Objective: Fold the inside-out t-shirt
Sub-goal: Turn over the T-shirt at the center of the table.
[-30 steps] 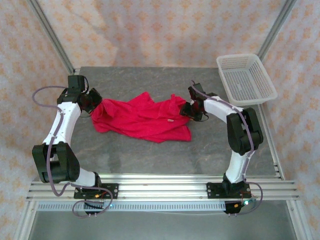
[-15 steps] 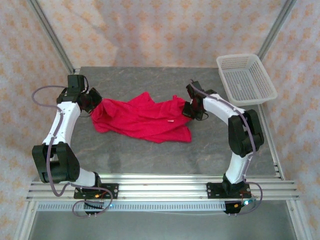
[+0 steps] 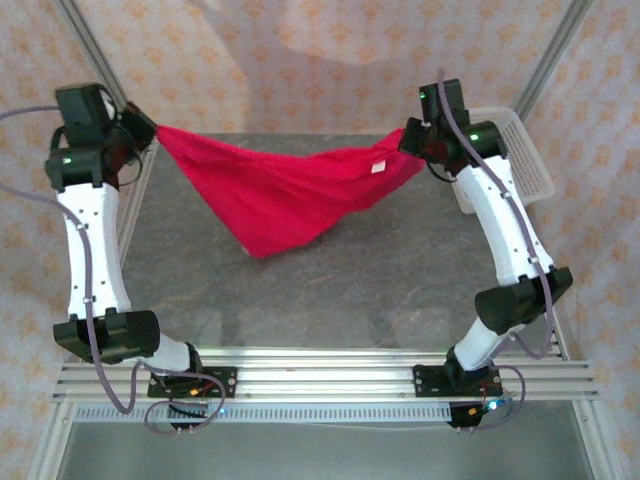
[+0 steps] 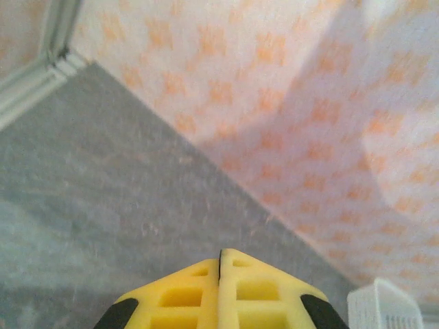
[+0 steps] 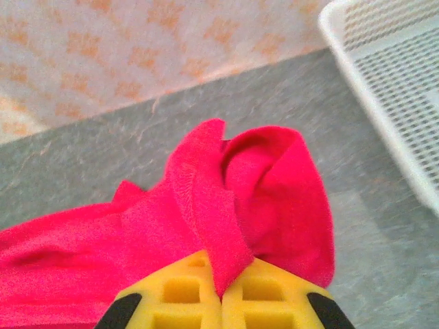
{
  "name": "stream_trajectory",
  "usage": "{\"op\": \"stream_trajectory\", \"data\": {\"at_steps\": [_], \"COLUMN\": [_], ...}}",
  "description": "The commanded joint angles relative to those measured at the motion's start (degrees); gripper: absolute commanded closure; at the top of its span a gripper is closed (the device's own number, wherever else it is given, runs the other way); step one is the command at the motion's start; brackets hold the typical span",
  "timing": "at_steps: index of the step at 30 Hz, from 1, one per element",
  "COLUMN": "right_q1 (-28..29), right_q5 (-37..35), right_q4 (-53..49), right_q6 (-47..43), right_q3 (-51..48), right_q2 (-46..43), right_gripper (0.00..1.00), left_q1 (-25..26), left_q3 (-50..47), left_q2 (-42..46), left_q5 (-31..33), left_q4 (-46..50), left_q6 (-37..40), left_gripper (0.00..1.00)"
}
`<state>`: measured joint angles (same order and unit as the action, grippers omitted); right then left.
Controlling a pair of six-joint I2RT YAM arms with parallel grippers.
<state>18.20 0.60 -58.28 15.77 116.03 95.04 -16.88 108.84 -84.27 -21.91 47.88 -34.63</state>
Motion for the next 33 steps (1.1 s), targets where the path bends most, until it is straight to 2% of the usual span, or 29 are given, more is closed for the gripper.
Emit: {"op": "stream_trajectory", "data": {"at_steps": [1, 6, 11, 13, 15, 20, 21, 25, 29, 33], "right_q1": [-0.5, -0.9, -0.9, -0.9, -0.9, -0.9, -1.0, -0.9, -0.8, -0.5], "right_q5": [-5.2, -5.3, -3.0, 1.0, 7.6, 20.5, 21.7, 22.3, 22.4, 22.2], "right_q4": [-5.6, -3.8, -2.8, -0.6, 5.0, 15.9, 17.0, 17.6, 16.7, 16.4], "right_q6": [-2.9, -2.5, -2.3, -1.0, 1.1, 6.5, 7.0, 7.8, 8.4, 9.2], "right_q3": [-0.8, -8.9, -17.1, -22.2, -29.3, -41.7, -42.8, -43.5, -42.5, -42.6], "right_q2": [-1.1, -3.6, -5.5, -6.5, -7.9, -7.7, -7.1, -4.9, -3.5, -3.0], "right_gripper": [1.00, 1.00, 0.95, 0.95, 1.00, 1.00, 0.95, 0.88, 0.68, 0.68], "left_q1": [-2.0, -2.4, -2.4, -2.0, -0.6, 5.2, 5.9, 6.8, 6.8, 6.8], "left_q3": [3.7, 1.2, -1.7, -4.0, -8.3, -20.8, -23.1, -28.5, -29.5, -29.3], "left_q2": [-0.1, 1.5, 1.8, 2.0, 3.0, 6.2, 6.5, 7.1, 7.7, 7.8], "left_q5": [-0.3, -1.4, -2.5, -4.2, -4.9, -1.9, -1.8, -1.5, -1.0, -0.7], "left_q4": [3.9, 2.0, 1.1, -0.3, -2.5, -7.1, -8.1, -9.6, -9.5, -9.0], "left_q6": [-0.2, -1.2, -1.6, -2.5, -3.2, -2.9, -3.0, -3.3, -3.0, -2.6], "left_gripper": [1.00, 1.00, 1.00, 1.00, 1.00, 1.00, 1.00, 1.00, 1.00, 1.00]}}
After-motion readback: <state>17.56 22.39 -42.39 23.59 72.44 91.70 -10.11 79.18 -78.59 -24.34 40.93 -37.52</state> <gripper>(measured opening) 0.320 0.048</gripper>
